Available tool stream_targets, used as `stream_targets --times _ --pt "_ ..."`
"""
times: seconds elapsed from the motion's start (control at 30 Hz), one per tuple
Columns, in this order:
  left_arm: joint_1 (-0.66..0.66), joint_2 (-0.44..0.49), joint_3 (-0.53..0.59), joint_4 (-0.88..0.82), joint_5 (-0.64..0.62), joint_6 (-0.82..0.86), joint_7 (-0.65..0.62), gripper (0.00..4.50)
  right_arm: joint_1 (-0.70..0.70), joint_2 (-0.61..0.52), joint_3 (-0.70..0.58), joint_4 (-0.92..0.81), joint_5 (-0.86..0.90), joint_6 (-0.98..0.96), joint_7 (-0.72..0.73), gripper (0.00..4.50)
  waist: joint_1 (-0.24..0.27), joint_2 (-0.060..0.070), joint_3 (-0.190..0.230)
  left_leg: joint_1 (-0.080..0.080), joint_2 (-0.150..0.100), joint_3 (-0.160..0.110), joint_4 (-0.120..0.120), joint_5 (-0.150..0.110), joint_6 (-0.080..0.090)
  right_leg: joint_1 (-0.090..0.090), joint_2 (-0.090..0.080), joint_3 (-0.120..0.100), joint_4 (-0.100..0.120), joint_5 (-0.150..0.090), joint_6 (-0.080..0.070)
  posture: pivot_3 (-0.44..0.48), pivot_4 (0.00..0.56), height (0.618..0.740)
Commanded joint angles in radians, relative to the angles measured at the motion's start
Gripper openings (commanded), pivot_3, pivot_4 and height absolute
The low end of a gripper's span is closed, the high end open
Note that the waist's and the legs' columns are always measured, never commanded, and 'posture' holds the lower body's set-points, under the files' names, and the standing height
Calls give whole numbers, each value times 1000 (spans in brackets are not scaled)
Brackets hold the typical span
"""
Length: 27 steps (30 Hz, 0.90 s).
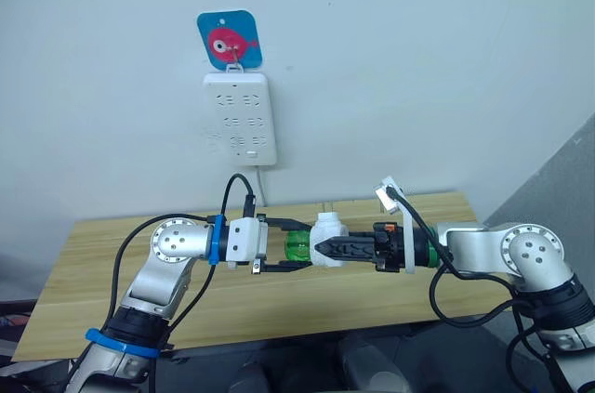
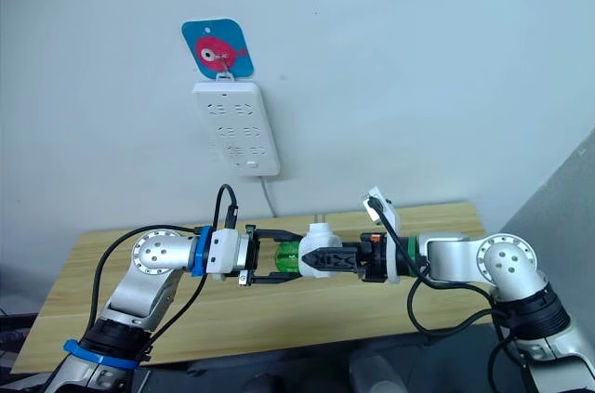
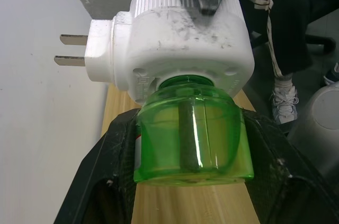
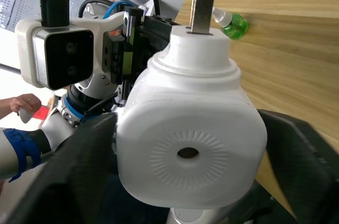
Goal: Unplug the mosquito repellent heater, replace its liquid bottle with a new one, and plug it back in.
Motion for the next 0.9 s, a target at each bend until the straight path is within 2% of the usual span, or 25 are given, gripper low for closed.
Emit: stream_targets --times 0.03,0.13,0.23,0.33,0.4,0.5,0.67,0.7,0.9 --pt "-14 9 20 -22 -24 -18 6 2267 -10 10 -34 -19 16 1 25 2970 0 0 0 0 0 0 0 0 0 0 0 0 0 0 0 -206 79 740" --pt "-12 13 19 -35 -38 6 1 2267 -14 18 -37 -21 21 2 30 2980 0 0 0 0 0 0 0 0 0 0 0 0 0 0 0 -206 79 740" --pt "-4 52 11 -97 -111 196 -13 2267 -22 16 -42 -33 6 11 59 2980 0 0 0 0 0 0 0 0 0 0 0 0 0 0 0 -206 80 740" --pt "-17 133 5 -183 -248 567 -6 2267 -37 -1 -43 -74 -63 32 153 2980 -1 0 0 0 0 0 0 0 0 0 0 0 1 0 0 -206 81 740" --pt "-72 229 -17 -209 -373 865 -64 2267 -54 -24 -35 -124 -156 40 264 2980 -3 0 1 0 0 -1 0 0 0 0 0 -1 1 0 0 -206 80 740" --pt "-155 273 -31 -197 -457 1049 -101 2267 -64 -34 -32 -163 -242 39 374 2980 -4 0 1 0 0 -3 0 0 0 0 1 -4 1 0 0 -209 80 740" --pt "-203 234 -7 -163 -453 1028 -112 2267 -59 -14 -41 -168 -289 30 435 2980 -7 0 2 0 0 -3 0 0 0 0 1 -4 0 0 0 -211 78 740" --pt "-197 230 -10 -158 -419 979 -117 2267 -56 -11 -44 -167 -295 28 435 2980 -7 0 2 0 0 -3 0 0 0 0 1 -3 1 0 0 -211 78 740" --pt "-131 191 32 -184 -319 749 -90 4176 -32 5 -86 -130 -279 36 402 2980 -7 0 2 0 0 -2 -1 0 0 -1 1 -3 1 0 0 -201 76 740"
